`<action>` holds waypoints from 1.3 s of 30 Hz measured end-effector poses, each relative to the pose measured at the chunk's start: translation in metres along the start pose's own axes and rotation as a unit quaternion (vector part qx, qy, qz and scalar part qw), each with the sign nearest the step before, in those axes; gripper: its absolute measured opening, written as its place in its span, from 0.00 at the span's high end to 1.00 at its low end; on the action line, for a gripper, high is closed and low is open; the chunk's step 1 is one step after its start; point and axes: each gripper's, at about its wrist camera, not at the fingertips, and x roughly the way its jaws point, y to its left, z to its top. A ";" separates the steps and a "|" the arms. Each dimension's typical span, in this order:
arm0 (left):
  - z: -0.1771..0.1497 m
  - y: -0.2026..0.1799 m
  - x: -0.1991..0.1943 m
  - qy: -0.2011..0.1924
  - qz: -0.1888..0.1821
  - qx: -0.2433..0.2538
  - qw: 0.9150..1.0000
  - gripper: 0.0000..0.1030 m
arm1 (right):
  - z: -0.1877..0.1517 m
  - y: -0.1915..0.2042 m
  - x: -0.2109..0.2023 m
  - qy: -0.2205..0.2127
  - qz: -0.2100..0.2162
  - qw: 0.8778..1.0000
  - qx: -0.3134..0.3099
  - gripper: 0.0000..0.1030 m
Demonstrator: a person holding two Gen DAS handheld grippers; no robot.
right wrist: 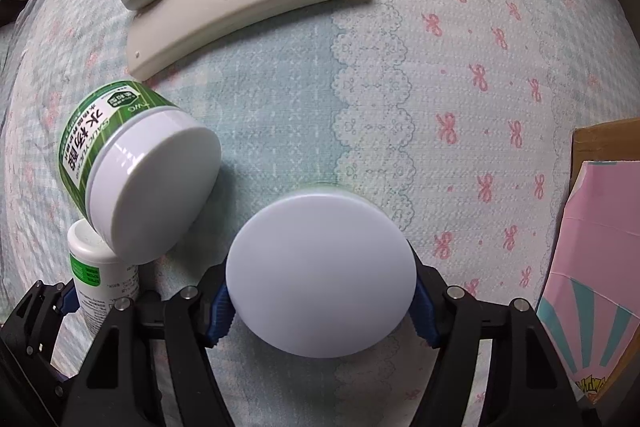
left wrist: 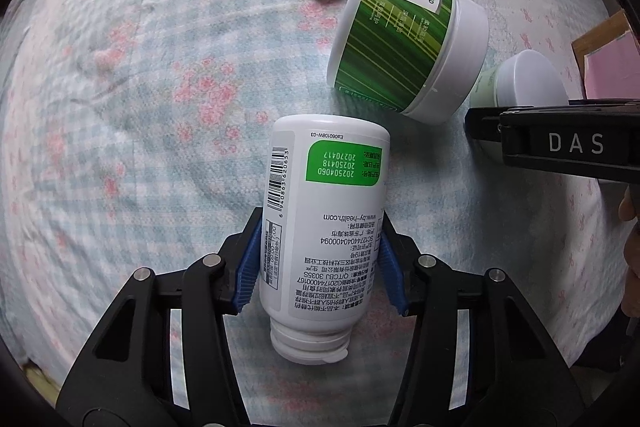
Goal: Organize rigid objects
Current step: 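Lift the bottle and white jar with both tools and carry them over the cardboard box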
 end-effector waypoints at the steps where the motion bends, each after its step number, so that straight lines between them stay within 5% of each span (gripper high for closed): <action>1: -0.003 0.004 -0.004 -0.001 -0.002 -0.002 1.000 0.54 | -0.002 -0.001 -0.003 -0.002 0.002 1.000 0.000 0.36; 11: -0.007 0.019 -0.044 -0.024 -0.008 -0.002 1.000 0.54 | -0.004 0.005 -0.031 -0.023 0.006 1.000 -0.016 0.36; 20: -0.013 0.035 -0.113 -0.072 -0.013 -0.016 0.997 0.54 | -0.023 0.005 -0.099 -0.064 0.014 0.998 -0.020 0.36; 33: -0.013 -0.010 -0.228 -0.167 -0.016 0.034 0.985 0.54 | -0.077 -0.011 -0.230 -0.179 0.049 0.983 -0.009 0.36; 39: -0.020 -0.057 -0.290 -0.205 -0.026 0.035 0.978 0.54 | -0.107 -0.048 -0.284 -0.221 0.059 0.973 -0.019 0.36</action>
